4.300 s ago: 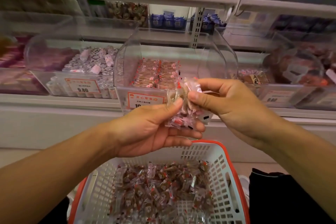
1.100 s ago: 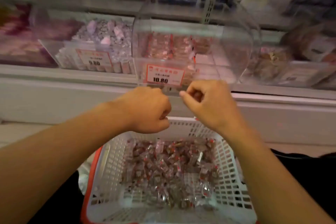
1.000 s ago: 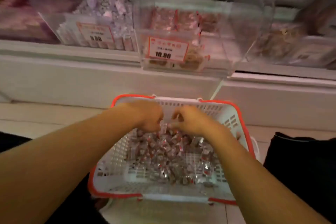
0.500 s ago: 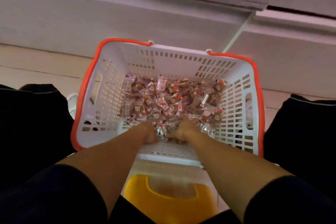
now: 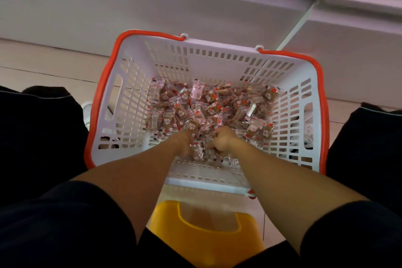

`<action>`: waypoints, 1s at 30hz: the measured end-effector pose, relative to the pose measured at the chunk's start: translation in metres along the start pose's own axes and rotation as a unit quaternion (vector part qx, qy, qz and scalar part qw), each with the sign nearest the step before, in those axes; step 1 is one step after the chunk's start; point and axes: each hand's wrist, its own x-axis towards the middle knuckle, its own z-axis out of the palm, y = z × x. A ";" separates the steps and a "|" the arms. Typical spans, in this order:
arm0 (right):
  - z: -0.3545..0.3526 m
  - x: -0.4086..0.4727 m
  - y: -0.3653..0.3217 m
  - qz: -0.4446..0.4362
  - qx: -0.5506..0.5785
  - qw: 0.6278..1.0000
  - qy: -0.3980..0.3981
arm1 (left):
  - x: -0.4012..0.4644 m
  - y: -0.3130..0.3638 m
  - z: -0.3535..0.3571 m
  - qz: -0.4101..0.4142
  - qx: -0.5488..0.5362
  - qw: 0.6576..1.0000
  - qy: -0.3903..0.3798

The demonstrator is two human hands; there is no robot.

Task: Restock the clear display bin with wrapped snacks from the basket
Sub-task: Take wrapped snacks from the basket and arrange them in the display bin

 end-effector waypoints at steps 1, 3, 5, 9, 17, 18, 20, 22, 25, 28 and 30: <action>-0.005 -0.001 0.001 0.015 0.021 0.999 -0.020 | 0.000 0.000 0.001 0.007 0.009 1.000 -0.005; -0.014 -0.005 0.002 0.046 0.066 0.995 -0.054 | 0.000 0.000 0.005 0.022 0.011 1.000 -0.008; -0.022 -0.008 0.003 0.062 0.080 0.993 -0.065 | 0.002 0.000 0.010 0.032 -0.014 0.999 0.006; -0.034 -0.011 0.012 0.079 0.161 0.980 -0.086 | 0.005 0.002 0.010 0.040 -0.138 0.990 0.004; -0.033 -0.019 0.025 0.084 0.360 0.914 -0.170 | 0.005 0.009 0.007 -0.030 -0.303 0.950 -0.066; -0.033 -0.017 0.025 0.087 0.375 0.905 -0.179 | 0.005 0.008 0.007 -0.034 -0.326 0.941 -0.087; -0.032 -0.018 0.024 0.090 0.393 0.897 -0.182 | 0.005 0.007 0.009 -0.033 -0.343 0.932 -0.110; -0.032 -0.020 0.021 0.083 0.395 0.897 -0.180 | 0.006 0.006 0.011 -0.030 -0.351 0.930 -0.108; -0.028 -0.021 0.019 0.080 0.404 0.895 -0.173 | 0.007 0.004 0.011 -0.026 -0.399 0.909 -0.116; -0.028 -0.021 0.017 0.061 0.366 0.924 -0.095 | 0.008 0.003 0.009 -0.025 -0.433 0.897 -0.084; -0.035 -0.023 0.015 0.050 0.355 0.932 -0.053 | 0.007 0.002 0.005 -0.027 -0.452 0.889 -0.073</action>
